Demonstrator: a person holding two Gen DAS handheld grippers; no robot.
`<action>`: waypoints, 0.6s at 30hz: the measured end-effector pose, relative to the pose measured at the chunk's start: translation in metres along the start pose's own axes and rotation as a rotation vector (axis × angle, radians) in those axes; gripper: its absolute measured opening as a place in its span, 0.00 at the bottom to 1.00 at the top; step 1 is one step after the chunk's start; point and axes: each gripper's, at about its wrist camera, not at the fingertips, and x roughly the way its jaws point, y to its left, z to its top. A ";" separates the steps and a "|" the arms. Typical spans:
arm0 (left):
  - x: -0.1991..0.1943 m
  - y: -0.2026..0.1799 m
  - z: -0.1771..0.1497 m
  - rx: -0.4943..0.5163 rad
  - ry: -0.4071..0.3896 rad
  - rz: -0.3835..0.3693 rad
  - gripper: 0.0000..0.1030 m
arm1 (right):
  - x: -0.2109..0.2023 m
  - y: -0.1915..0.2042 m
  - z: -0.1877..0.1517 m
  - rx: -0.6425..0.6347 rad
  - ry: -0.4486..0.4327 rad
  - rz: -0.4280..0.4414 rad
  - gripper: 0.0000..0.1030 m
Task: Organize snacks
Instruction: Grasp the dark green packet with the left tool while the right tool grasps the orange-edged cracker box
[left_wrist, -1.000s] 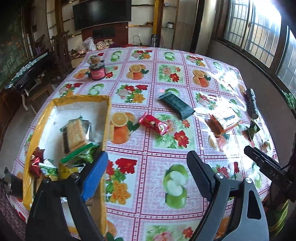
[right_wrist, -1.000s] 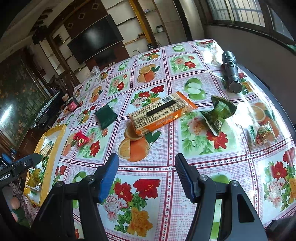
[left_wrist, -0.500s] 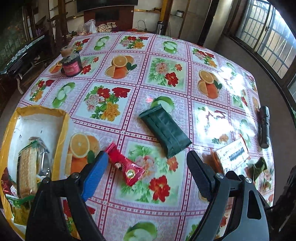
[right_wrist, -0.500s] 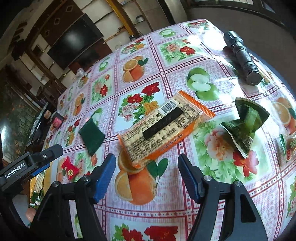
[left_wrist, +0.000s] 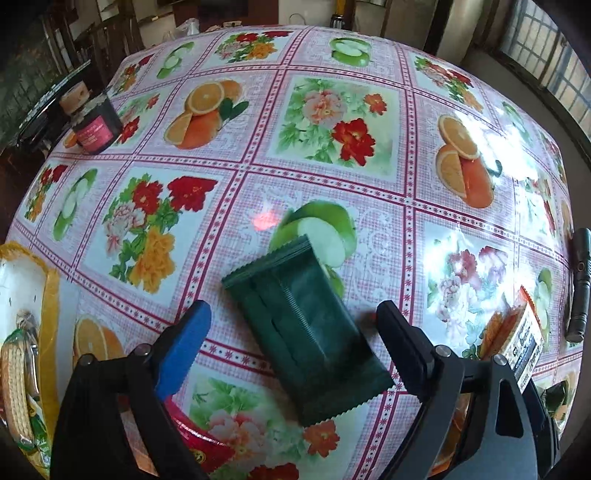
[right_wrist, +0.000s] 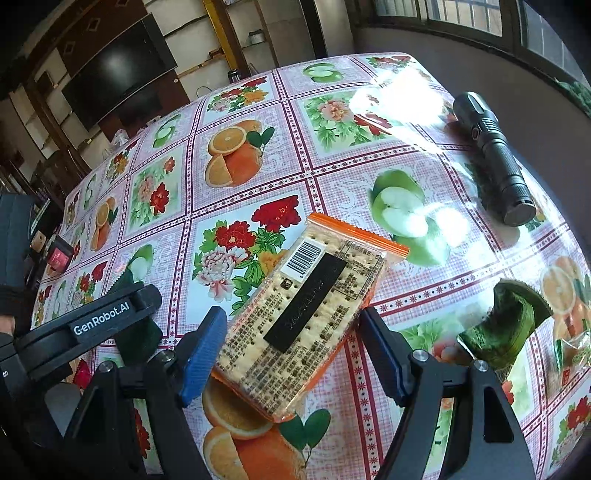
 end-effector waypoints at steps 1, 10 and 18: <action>-0.001 -0.001 -0.001 0.020 -0.011 -0.004 0.84 | 0.002 0.003 0.001 -0.022 -0.002 -0.013 0.75; -0.019 0.030 -0.014 0.049 -0.001 -0.100 0.45 | 0.009 0.015 -0.001 -0.212 -0.007 -0.094 0.73; -0.074 0.050 -0.041 0.037 -0.071 -0.172 0.45 | 0.001 0.009 -0.004 -0.243 -0.002 -0.057 0.52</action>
